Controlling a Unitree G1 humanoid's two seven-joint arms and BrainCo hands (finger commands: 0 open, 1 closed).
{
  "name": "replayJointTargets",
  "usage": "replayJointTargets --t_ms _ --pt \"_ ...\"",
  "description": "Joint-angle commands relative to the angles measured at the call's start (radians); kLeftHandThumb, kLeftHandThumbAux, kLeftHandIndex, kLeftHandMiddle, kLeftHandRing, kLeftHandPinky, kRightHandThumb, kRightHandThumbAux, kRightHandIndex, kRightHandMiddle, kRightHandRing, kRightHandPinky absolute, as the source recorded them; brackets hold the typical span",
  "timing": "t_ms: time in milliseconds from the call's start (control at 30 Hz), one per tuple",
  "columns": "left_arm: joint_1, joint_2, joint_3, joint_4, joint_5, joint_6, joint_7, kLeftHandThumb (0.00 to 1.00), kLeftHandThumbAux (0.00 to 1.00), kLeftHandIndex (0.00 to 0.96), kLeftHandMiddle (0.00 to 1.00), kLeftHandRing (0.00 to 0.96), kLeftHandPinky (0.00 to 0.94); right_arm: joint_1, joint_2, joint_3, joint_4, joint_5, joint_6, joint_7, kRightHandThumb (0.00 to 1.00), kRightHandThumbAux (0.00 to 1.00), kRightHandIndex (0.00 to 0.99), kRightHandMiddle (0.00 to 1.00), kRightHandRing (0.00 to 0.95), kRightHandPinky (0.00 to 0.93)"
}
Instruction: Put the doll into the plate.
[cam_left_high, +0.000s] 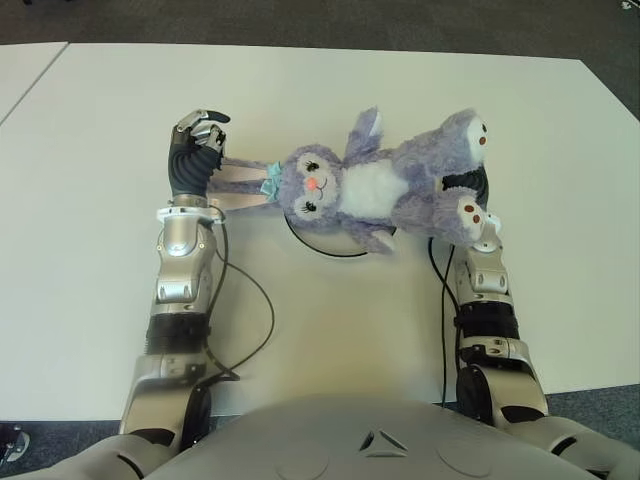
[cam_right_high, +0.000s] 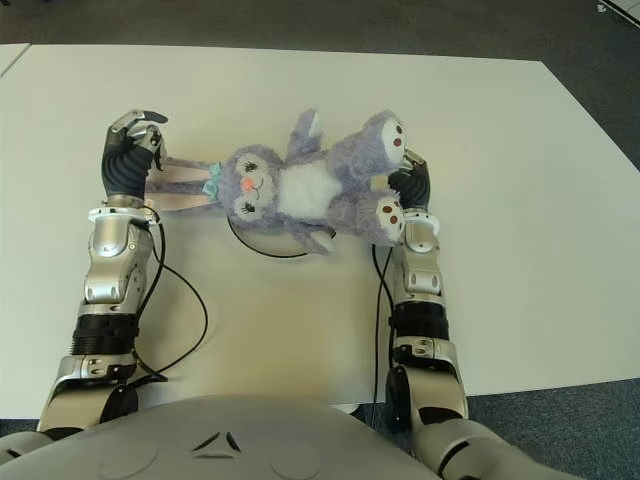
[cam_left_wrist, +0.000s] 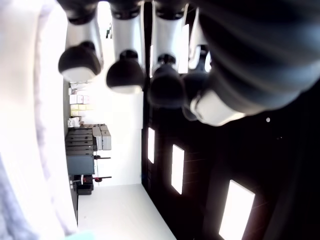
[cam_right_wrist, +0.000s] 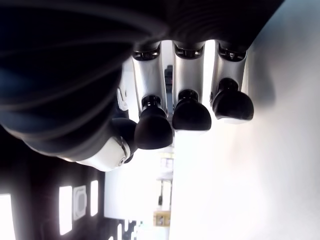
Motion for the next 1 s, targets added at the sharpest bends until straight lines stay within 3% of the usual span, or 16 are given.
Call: replayJointTargets --t_ms 33,367,1000 --pt "0.089 -0.043 -0.018 0.006 -0.013 0.035 -0.014 0.714 0.701 0.445 0.833 0.846 0.850 0.039 0.015 -0.010 -0.039 0.016 0.036 -0.004 0.709 0.716 0.441 0.838 0.834 0.819" --pt "0.105 -0.048 -0.029 -0.012 -0.042 0.074 -0.026 0.713 0.702 0.444 0.838 0.852 0.845 0.075 0.037 -0.020 -0.118 0.021 0.067 -0.027 0.710 0.716 0.442 0.846 0.836 0.821" --pt "0.106 -0.067 -0.035 0.008 -0.040 0.039 -0.014 0.710 0.704 0.443 0.867 0.875 0.859 0.109 0.048 -0.024 -0.178 0.019 0.087 -0.032 0.712 0.715 0.442 0.852 0.843 0.847"
